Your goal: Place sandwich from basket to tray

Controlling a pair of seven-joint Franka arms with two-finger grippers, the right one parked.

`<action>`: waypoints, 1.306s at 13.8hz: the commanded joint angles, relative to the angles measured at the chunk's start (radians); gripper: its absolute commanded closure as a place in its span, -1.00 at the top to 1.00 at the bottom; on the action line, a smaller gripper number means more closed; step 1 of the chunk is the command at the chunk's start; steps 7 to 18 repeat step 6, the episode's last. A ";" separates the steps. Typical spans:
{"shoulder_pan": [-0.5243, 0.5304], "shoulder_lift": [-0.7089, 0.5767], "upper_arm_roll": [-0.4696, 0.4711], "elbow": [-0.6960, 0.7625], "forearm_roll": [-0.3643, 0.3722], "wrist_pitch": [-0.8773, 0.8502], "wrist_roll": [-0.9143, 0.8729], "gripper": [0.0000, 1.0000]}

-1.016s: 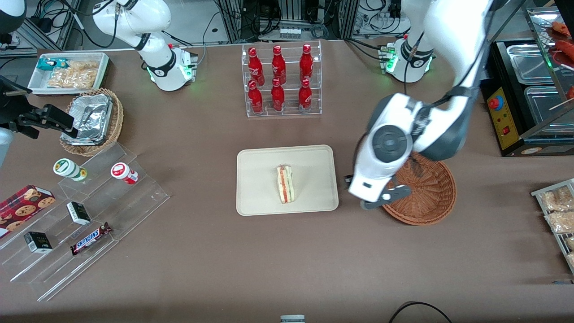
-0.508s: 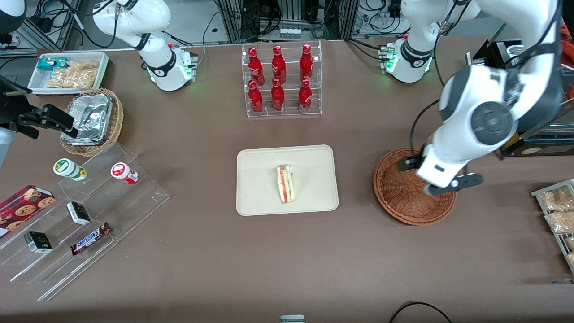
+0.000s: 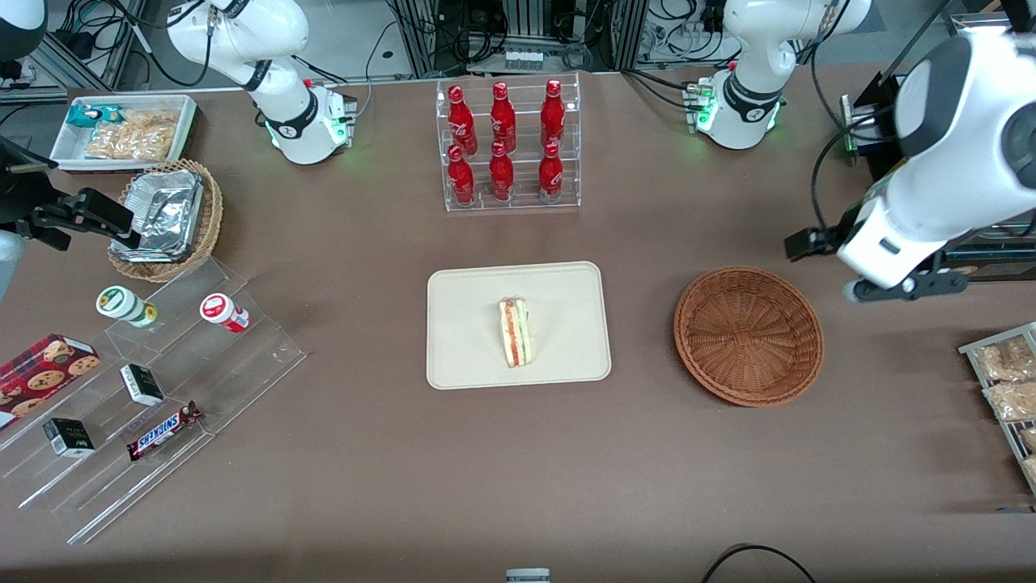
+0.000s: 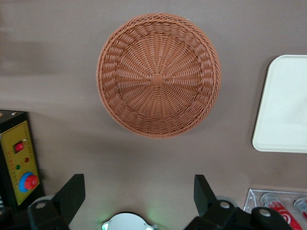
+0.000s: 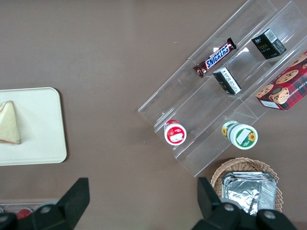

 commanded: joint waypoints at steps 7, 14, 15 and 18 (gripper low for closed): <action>-0.022 -0.071 0.115 -0.004 -0.010 0.028 0.148 1.00; -0.022 -0.071 0.115 -0.004 -0.010 0.028 0.148 1.00; -0.022 -0.071 0.115 -0.004 -0.010 0.028 0.148 1.00; -0.022 -0.071 0.115 -0.004 -0.010 0.028 0.148 1.00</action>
